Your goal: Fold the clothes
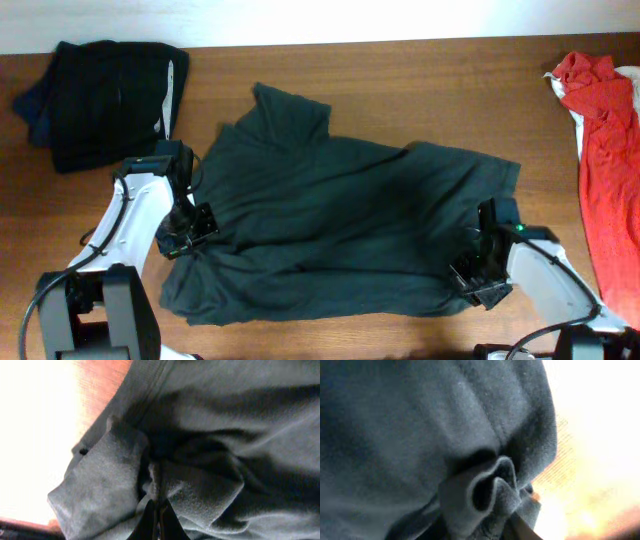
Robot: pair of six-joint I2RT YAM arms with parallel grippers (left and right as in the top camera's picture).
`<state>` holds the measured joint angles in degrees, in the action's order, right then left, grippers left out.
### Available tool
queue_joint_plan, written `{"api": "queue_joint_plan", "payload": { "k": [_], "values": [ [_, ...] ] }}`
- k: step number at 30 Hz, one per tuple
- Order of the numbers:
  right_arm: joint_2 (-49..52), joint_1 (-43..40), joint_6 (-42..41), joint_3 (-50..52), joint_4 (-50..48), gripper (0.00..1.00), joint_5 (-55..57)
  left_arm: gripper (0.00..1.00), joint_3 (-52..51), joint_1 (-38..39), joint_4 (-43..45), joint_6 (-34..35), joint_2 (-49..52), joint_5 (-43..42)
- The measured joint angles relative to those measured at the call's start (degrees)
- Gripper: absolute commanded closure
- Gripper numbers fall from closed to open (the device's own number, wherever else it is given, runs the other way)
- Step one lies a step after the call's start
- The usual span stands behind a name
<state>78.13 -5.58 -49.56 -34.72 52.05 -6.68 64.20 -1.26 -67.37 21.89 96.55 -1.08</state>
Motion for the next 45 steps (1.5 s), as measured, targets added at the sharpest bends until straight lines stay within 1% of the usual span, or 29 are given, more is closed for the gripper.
{"api": "queue_joint_plan", "payload": {
  "k": [4,6,7,10,11,12,16,17,18,19,20,22,23,27,28,29,30,31,34,36,38,39,40,41,43,45],
  "values": [
    [0.24,0.0,1.7,-9.75,9.4,0.72,3.69,1.0,0.0,0.0,-1.25,0.2,-4.02,0.02],
    [0.26,0.0,3.06,-13.77,12.48,0.67,4.9,1.0,0.0,0.0,-1.2,0.66,-7.93,0.0],
    [0.26,0.02,3.91,-14.88,12.96,0.64,5.29,1.0,0.0,0.0,-0.76,0.9,-9.77,-0.09],
    [0.26,0.0,6.6,-15.76,13.84,0.64,5.86,1.0,0.0,0.0,0.81,1.4,-13.55,-0.63],
    [0.26,0.02,7.19,-15.78,13.75,0.69,5.88,1.0,0.0,0.0,1.29,1.51,-13.81,-0.66],
    [0.26,0.02,7.98,-15.78,13.62,0.95,6.03,1.0,0.0,0.0,1.92,1.53,-13.84,-0.66],
    [0.26,0.02,10.14,-15.8,12.52,0.96,6.47,1.0,0.0,0.0,5.29,1.55,-13.84,-0.68],
    [0.26,0.0,10.51,-15.8,12.24,0.59,6.47,1.0,0.0,0.0,6.25,1.53,-13.84,-0.68],
    [0.26,0.02,10.73,-15.8,12.22,0.27,6.47,1.0,0.0,0.0,6.78,1.55,-13.84,-0.7],
    [0.26,0.0,10.84,-15.8,12.37,0.26,6.47,1.0,0.0,0.0,6.84,1.53,-13.84,-0.7],
    [0.26,0.02,11.08,-15.78,12.46,0.27,6.47,1.0,0.0,0.0,6.84,1.55,-13.84,-0.68],
    [0.2,0.02,11.28,-13.53,10.84,0.35,5.16,0.99,0.0,0.0,6.86,1.55,-13.84,-0.68],
    [0.13,0.0,11.15,-11.17,8.37,0.36,3.78,1.0,0.0,0.0,6.69,1.53,-13.84,-0.7],
    [0.26,0.02,11.52,-0.33,-2.03,0.52,-3.04,1.0,0.0,0.0,6.45,1.53,-13.84,-0.9],
    [0.26,0.02,11.58,1.25,-3.37,0.61,-3.85,1.0,0.0,0.0,6.25,1.53,-13.84,-0.9],
    [0.04,0.0,11.63,1.51,-3.89,0.74,-4.02,1.0,0.0,0.0,6.14,1.53,-13.84,-0.9],
    [0.04,0.02,11.69,1.64,-3.98,0.94,-4.0,1.0,0.0,0.0,6.14,1.53,-13.84,-0.9],
    [0.04,0.0,11.39,1.75,-4.17,0.96,-4.24,1.0,0.0,0.0,6.14,1.55,-13.84,-0.9],
    [0.02,0.0,11.47,1.9,-4.63,0.96,-4.9,1.0,0.0,0.0,5.99,1.55,-13.84,-0.9],
    [0.04,0.0,11.43,1.38,-2.95,0.96,-4.9,1.0,0.0,0.0,5.64,1.53,-13.84,-0.9],
    [0.37,0.02,11.39,-2.19,5.27,0.96,-3.26,1.0,0.0,0.0,4.37,1.53,-13.84,-0.92],
    [0.39,0.02,11.43,-4.13,7.54,0.96,-2.16,1.0,0.0,0.0,4.2,1.53,-13.84,-1.01],
    [0.52,0.02,11.41,-7.87,11.45,0.96,-0.52,1.0,0.0,0.0,4.22,1.53,-13.86,-1.09],
    [0.5,0.0,11.41,-11.02,13.22,0.96,0.72,1.0,0.0,0.0,4.66,1.55,-13.86,-1.31],
    [0.46,0.02,11.45,-16.87,14.67,0.96,2.38,1.0,0.0,0.07,8.98,1.55,-13.9,-2.64],
    [0.46,0.02,11.43,-18.45,13.7,0.96,3.48,1.0,0.0,0.11,13.64,1.68,-13.97,-3.65]
  ]
}}
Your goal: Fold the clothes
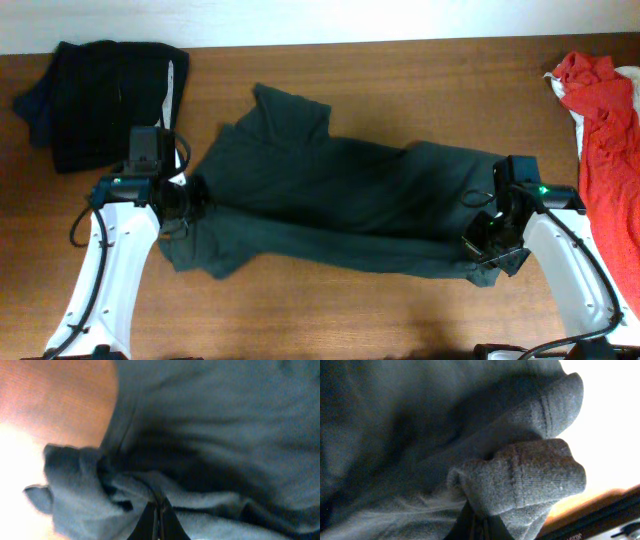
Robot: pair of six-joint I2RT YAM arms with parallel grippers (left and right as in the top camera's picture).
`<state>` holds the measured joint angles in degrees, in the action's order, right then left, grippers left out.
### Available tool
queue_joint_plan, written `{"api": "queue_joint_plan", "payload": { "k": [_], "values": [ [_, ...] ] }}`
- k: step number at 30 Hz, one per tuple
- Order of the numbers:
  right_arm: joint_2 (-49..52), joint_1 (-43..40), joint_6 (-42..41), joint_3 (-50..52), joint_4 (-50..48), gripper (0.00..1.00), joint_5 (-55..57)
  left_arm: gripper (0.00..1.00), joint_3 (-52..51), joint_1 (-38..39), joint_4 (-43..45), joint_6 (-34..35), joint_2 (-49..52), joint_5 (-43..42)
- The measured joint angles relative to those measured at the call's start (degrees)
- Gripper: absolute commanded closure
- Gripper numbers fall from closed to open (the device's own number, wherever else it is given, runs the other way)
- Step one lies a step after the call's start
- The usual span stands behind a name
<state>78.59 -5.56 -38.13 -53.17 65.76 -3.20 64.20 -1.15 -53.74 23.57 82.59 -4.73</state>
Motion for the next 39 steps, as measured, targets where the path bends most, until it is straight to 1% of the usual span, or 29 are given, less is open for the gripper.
{"api": "queue_joint_plan", "payload": {
  "k": [2,5,11,12,13,14,15,16,18,19,20,21,22,23,24,25,26,27,28,29,30,32,34,37,39],
  "values": [
    [0.0,0.0,0.0,0.0,-1.38,0.96,2.19,1.0,0.0,0.0,3.78,0.02,0.0,-0.9],
    [0.0,0.0,-0.68,0.0,-4.92,0.96,4.94,1.0,0.0,0.0,6.64,0.04,0.44,-1.6],
    [0.02,0.0,-0.83,0.0,-14.4,0.94,7.56,0.99,0.0,0.04,9.94,1.62,7.48,-2.21],
    [0.02,0.0,-0.72,0.0,-16.04,0.9,7.89,1.0,0.0,0.04,10.4,1.77,8.76,-2.19],
    [0.13,0.0,-0.37,0.0,-18.29,0.83,8.04,1.0,0.0,0.04,10.86,1.79,9.94,-2.23],
    [0.44,0.0,0.5,0.0,-20.72,0.58,8.17,1.0,0.0,0.04,11.54,1.81,11.04,-2.23],
    [1.01,0.0,1.66,0.0,-22.88,0.31,8.5,1.0,0.0,0.04,12.02,1.81,11.96,-2.21],
    [1.68,0.0,3.5,0.0,-24.44,0.02,8.85,0.97,0.0,0.04,12.63,1.84,12.92,-2.16],
    [2.34,0.0,6.93,-0.11,-24.68,0.01,9.4,0.96,0.0,0.04,12.7,1.95,13.77,-2.14],
    [2.56,0.0,9.07,-1.92,-19.34,0.01,9.44,0.94,0.22,0.04,11.52,2.12,13.75,-2.14],
    [2.73,0.0,9.92,-4.07,-16.9,0.01,9.62,0.84,1.01,0.04,7.91,2.19,13.73,-2.14],
    [3.02,0.0,10.82,-7.45,-11.8,0.02,9.57,0.41,1.51,0.04,6.45,2.23,13.51,-2.12],
    [2.89,0.0,12.74,-11.26,-9.09,0.06,8.72,0.02,2.95,0.04,2.71,2.01,13.2,-2.14],
    [2.89,0.0,13.94,-12.83,-8.66,0.1,7.82,0.01,3.78,0.07,0.31,1.27,11.61,-2.12],
    [2.84,0.0,14.86,-13.62,-8.59,0.13,6.78,0.01,4.24,0.37,-0.96,0.98,10.54,-2.08],
    [2.93,0.0,16.17,-13.68,-8.0,0.25,5.62,0.01,4.59,0.87,-2.27,0.7,9.84,-2.03],
    [3.26,0.0,16.68,-13.51,-7.76,0.38,4.57,0.08,4.66,2.38,-3.43,0.5,9.64,-2.4],
    [3.72,0.0,17.05,-13.35,-7.8,0.45,3.56,0.11,4.59,4.2,-4.02,0.35,9.86,-2.71],
    [4.22,0.0,17.51,-13.25,-7.82,0.55,3.13,0.27,4.52,5.07,-4.2,0.28,9.9,-2.89],
    [5.53,0.0,17.73,-12.81,-7.93,0.7,1.68,0.46,4.17,6.82,-3.96,-0.2,9.99,-3.02],
    [8.28,0.0,17.73,-11.85,-8.15,0.81,0.35,0.72,3.78,8.44,-3.48,-0.24,10.38,-3.37],
    [11.23,0.0,17.73,-11.1,-8.35,0.86,-0.31,0.89,3.06,10.6,-2.82,-0.28,12.59,-3.45],
    [15.41,0.0,17.9,-11.04,-9.03,0.87,-0.85,0.99,3.02,11.39,-0.61,-0.39,15.52,-3.19],
    [22.51,0.0,17.81,-10.69,-10.78,0.87,-1.03,0.99,2.78,11.43,1.99,-0.57,21.9,-0.87],
    [26.56,0.0,17.79,-10.62,-12.66,0.87,-1.18,0.99,2.69,9.62,3.04,-0.17,24.7,2.62]
  ]
}}
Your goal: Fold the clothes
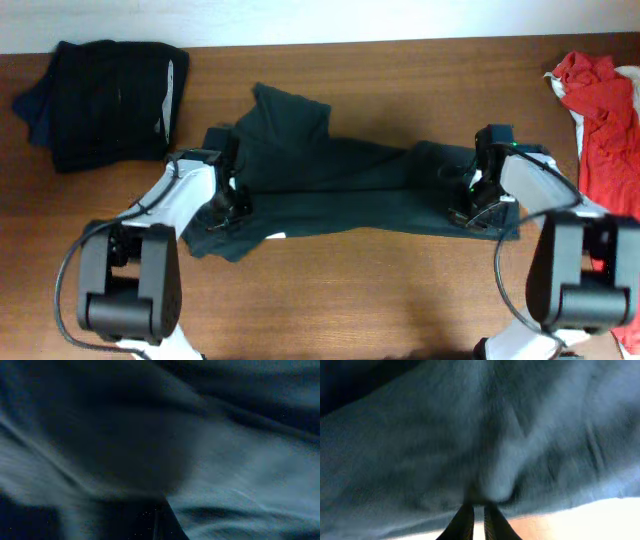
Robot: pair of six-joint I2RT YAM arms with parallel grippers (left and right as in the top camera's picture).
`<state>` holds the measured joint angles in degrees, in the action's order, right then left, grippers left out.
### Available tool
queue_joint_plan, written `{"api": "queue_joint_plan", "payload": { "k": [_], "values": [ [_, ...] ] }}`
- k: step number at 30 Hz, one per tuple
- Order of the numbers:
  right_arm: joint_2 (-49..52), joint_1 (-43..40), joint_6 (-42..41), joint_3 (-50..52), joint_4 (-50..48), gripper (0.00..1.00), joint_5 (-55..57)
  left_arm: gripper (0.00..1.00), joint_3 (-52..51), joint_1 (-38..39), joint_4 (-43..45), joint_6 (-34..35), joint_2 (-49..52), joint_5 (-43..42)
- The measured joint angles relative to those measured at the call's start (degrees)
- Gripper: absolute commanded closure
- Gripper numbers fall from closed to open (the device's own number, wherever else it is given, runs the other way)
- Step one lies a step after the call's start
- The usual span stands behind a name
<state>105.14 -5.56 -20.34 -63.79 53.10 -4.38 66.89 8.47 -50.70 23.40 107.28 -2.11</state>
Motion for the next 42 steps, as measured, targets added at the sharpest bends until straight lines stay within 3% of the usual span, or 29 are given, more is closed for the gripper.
{"api": "queue_joint_plan", "payload": {
  "k": [4,5,12,16,17,19,20,21,25,26,27,28,30,36,40,42],
  "values": [
    [2.47,-0.02,0.02,-0.68,-0.35,0.91,-0.48,0.99,0.09,-4.83,-0.96,1.03,1.49,1.95],
    [2.56,-0.02,0.04,-0.76,-0.22,0.96,-0.48,0.99,0.11,-5.95,-2.93,1.79,1.49,2.16],
    [2.93,0.0,-0.9,-0.26,6.71,0.96,-1.75,0.99,0.0,-8.28,-17.88,12.48,1.64,4.2],
    [-3.58,0.0,-3.54,0.66,14.6,0.96,0.44,1.0,-0.59,-6.27,-24.48,16.0,-7.39,5.05],
    [-7.76,0.0,-3.91,0.66,15.47,0.91,0.76,0.99,-0.61,-4.87,-24.68,16.7,-12.5,5.18],
    [-16.57,0.0,-4.17,0.63,15.85,0.52,1.53,0.94,-0.5,-1.84,-21.94,17.44,-25.33,5.42],
    [-18.99,0.0,-4.52,0.63,15.5,0.43,1.66,0.94,-0.52,-1.53,-20.0,17.46,-27.76,5.49],
    [-21.29,0.0,-4.35,0.63,14.32,0.38,1.81,0.93,-0.52,-1.27,-17.09,17.07,-30.34,5.57],
    [-23.17,0.0,-3.61,0.61,12.7,0.37,1.97,0.9,-0.46,-1.11,-14.4,15.32,-29.73,5.49],
    [-22.49,0.0,-3.63,0.61,12.35,0.42,1.95,0.9,-0.46,-1.05,-13.7,14.53,-28.37,5.38],
    [-21.75,0.0,-3.63,0.61,11.85,0.57,1.86,0.9,-0.46,-0.85,-12.83,13.4,-26.43,5.33],
    [-20.11,0.0,-3.32,0.61,10.82,0.77,1.31,0.9,-0.46,-0.52,-12.24,12.55,-24.41,5.27],
    [-18.03,0.02,-3.54,0.61,9.62,0.96,0.37,0.97,-0.48,0.55,-11.58,11.5,-19.06,4.9],
    [-11.23,1.62,-3.65,6.82,0.94,0.96,-1.81,1.0,-0.48,2.99,-6.27,10.4,0.13,2.32],
    [-10.78,1.66,-3.61,15.3,-8.98,0.88,-2.45,1.0,0.2,2.43,-6.71,10.21,2.67,1.81],
    [-13.22,1.66,-4.0,18.14,-12.68,0.96,-3.02,1.0,0.39,1.53,-6.88,10.23,2.89,0.74]
  ]
}}
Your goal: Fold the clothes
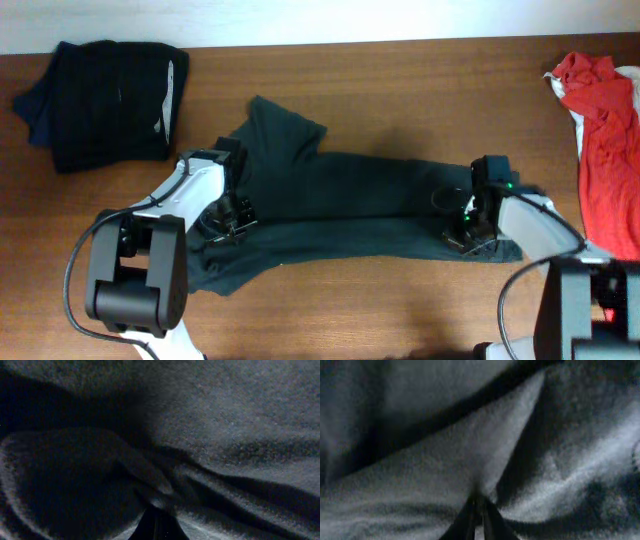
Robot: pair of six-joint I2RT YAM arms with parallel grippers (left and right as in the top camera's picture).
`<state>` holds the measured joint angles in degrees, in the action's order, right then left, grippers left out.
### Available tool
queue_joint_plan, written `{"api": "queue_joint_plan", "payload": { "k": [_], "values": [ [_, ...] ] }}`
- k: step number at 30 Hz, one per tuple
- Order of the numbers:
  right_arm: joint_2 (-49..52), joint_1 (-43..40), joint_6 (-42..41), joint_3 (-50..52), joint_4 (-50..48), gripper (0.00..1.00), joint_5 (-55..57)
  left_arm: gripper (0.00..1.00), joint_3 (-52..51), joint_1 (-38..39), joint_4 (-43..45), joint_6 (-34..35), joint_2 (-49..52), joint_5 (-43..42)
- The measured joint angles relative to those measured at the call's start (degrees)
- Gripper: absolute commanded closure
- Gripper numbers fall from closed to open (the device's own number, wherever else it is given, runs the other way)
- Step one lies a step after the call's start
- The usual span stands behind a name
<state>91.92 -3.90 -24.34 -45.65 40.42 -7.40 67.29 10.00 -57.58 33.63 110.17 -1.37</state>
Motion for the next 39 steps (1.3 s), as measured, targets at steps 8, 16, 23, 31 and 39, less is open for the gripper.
{"api": "queue_joint_plan", "payload": {
  "k": [8,16,23,31,39],
  "values": [
    [0.48,-3.23,-4.42,-1.36,8.22,0.96,1.46,1.0,-3.69,-11.91,-4.76,5.92,-0.63,-2.4],
    [1.9,-5.07,-4.35,-17.16,28.0,0.96,8.7,0.72,-8.11,-11.32,-9.05,8.07,-11.41,3.37],
    [1.9,-5.07,1.25,-19.93,29.0,0.26,5.38,0.01,-7.3,-9.57,4.59,-2.08,-28.65,3.32],
    [1.9,-5.07,8.13,-20.04,28.39,0.24,-3.58,0.01,1.07,-9.57,30.14,-22.95,-17.92,0.72],
    [1.9,-5.07,9.18,-20.15,28.94,0.24,-4.57,0.01,1.07,-9.57,40.72,-34.03,1.11,0.48]
  ]
}}
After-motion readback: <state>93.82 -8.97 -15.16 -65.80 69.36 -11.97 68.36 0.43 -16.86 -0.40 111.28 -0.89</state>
